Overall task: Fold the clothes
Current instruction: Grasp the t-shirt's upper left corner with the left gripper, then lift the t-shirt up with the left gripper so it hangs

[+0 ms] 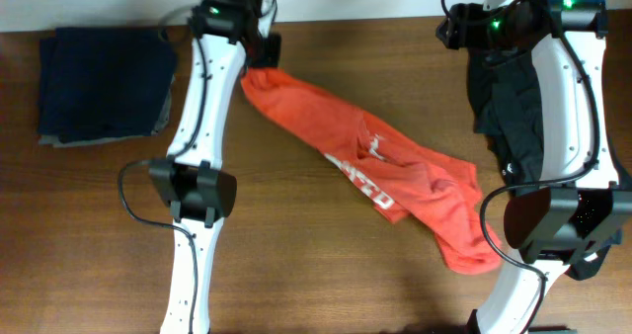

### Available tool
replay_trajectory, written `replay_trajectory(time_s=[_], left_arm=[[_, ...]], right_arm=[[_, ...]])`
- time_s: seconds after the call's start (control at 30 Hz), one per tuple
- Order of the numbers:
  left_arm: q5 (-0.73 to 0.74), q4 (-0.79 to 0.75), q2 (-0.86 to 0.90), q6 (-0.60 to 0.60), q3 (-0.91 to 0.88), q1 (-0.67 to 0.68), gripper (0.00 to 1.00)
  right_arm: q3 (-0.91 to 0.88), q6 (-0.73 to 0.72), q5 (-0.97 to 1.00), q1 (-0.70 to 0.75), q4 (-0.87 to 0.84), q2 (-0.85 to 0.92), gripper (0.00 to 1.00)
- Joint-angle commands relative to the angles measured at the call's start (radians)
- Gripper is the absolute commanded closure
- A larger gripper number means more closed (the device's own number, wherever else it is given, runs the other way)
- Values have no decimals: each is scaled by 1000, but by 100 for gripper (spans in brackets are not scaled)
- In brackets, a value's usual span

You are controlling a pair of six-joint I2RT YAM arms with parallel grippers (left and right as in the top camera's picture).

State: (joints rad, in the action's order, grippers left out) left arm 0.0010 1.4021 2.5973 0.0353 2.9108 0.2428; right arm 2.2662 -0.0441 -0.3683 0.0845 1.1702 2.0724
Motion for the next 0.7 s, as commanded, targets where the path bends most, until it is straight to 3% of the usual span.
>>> replay_trajectory(time_s=[0.0,0.27,0.67], left_arm=[[-27,50,-31,6,228,-7,99],[-24,11,-182,6,227,-2,99],[-23,-270,-395,6,227,110,99]], right_arm=[[5,11,-13,3,-3,-3,28],[6,11,-122,5,-3,-8,28],[6,34,-183,103,13,-112,27]])
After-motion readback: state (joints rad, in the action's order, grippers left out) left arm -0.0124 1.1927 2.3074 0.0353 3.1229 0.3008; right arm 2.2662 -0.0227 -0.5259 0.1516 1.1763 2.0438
